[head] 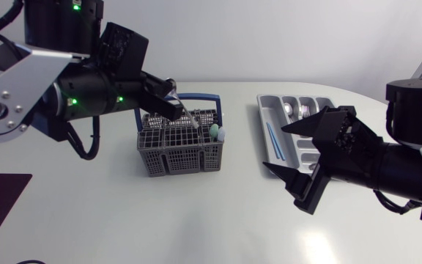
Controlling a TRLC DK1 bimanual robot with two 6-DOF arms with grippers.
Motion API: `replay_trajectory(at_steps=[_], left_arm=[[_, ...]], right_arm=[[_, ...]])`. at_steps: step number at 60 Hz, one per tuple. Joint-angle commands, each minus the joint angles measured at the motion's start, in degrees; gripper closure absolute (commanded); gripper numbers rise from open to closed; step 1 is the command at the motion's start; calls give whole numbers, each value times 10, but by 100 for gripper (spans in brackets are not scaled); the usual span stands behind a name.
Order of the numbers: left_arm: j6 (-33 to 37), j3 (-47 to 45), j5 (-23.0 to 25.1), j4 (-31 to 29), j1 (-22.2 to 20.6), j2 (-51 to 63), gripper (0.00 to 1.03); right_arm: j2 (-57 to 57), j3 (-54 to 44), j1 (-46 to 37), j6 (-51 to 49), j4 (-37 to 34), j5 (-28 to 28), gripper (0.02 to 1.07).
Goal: Unload the cutlery basket into the drawer organizer.
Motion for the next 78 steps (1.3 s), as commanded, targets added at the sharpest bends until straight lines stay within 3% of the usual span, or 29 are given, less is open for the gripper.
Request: replay_trajectory(at_steps=[1,5,16,30,34,44,52,60,78], left_arm=[[-69,33,48,0,21,34,100],[-85,44,81,1,26,56,100],[-126,44,116,37,24,85,100],[-146,45,128,71,1,99,100],[-153,47,138,77,-1,107,100],[-165,52,166,79,0,128,100],[-170,55,183,80,4,133,100],[-178,56,195,79,4,131,100],[-179,57,212,69,11,126,100]], right_arm=[[-2,9,29,39,20,21,12],[6,9,45,54,40,39,15],[50,14,73,100,105,62,19],[121,36,109,130,170,98,23],[142,42,117,133,196,109,30],[194,56,123,135,242,125,31],[218,59,123,126,272,132,44],[242,66,116,124,288,133,46],[281,85,95,113,300,124,73]])
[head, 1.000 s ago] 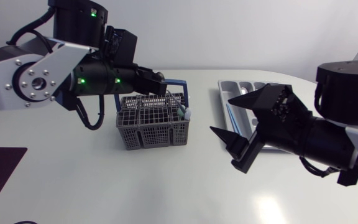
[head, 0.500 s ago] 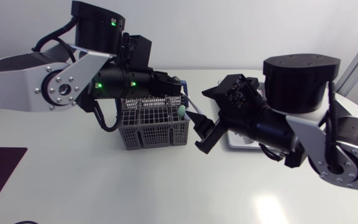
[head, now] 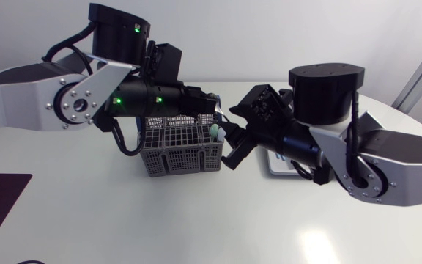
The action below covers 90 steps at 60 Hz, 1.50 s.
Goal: Unload the cutlery basket into the drawer organizer.
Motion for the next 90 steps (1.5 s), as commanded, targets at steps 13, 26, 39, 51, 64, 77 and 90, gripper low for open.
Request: replay_trajectory(at_steps=[13,26,39,51,64,77,90], left_arm=[[-20,19,18,-6,8,-2,100],[-20,20,23,-6,9,0,100],[-19,20,28,-9,13,4,95],[-20,25,29,-9,20,-3,87],[-19,27,31,-9,27,-11,45],[-12,33,30,-8,45,-31,21],[51,40,21,-19,55,-29,17]], right_arm=[[35,22,-11,-9,14,-12,88],[39,25,-12,-8,12,-19,94],[39,25,-12,-9,6,-22,100],[33,22,-12,-9,-7,-31,100],[19,11,-20,-8,-24,-49,101],[-23,-16,-61,-24,-60,-98,101],[-76,-55,-172,-102,-131,-209,101]])
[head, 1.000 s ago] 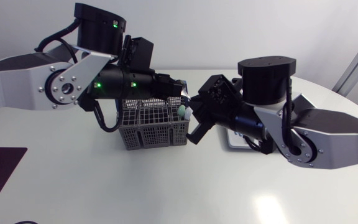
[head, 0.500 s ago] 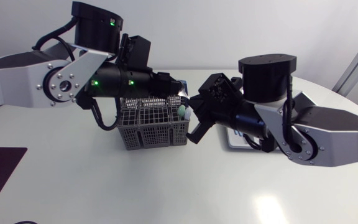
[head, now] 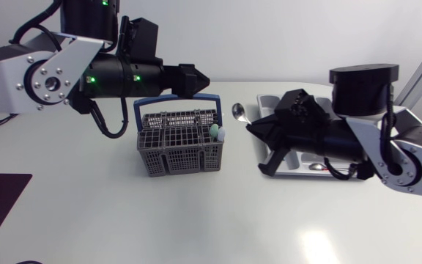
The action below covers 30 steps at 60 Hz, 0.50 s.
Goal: Unload the cutlery basket into the drawer organizer.
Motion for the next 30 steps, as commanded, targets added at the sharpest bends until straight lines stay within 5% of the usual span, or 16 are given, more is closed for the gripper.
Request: replay_trajectory(at_steps=[1,17,30], left_arm=[[39,17,-3,-13,3,-2,17],[229,58,-6,-128,-49,80,10],[314,69,-36,-147,-70,100,7]], right_arm=[[-20,-31,-47,-48,-26,-36,101],[-2,-44,-223,-207,-118,-163,101],[68,-34,-337,-360,-147,-205,101]])
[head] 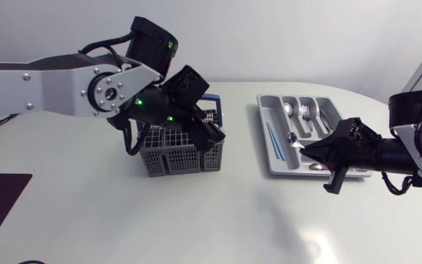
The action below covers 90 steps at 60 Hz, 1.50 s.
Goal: Unload the cutlery basket into the drawer organizer.
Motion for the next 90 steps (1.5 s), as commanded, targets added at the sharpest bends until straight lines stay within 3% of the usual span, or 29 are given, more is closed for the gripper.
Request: replay_trajectory(at_steps=[1,21,33,52,56,64,76,90], left_arm=[[47,29,-8,-5,-5,11,7],[87,64,-32,-22,-13,40,7],[107,83,-42,-32,-18,57,7],[132,112,-74,-41,-33,79,7],[127,123,-94,-47,-43,86,7],[117,139,-143,-56,-63,101,7],[139,152,-210,-75,-100,101,7],[317,175,-216,-95,-98,91,7]], right_arm=[[44,3,-38,-83,-13,-13,101],[212,111,-152,-252,-57,-30,101],[266,163,-168,-298,-72,-19,101],[312,168,-167,-347,-63,30,100],[316,170,-167,-345,-57,31,89],[317,176,-170,-326,-57,40,51],[296,165,-174,-306,-56,43,32],[232,116,-169,-299,-54,37,26]])
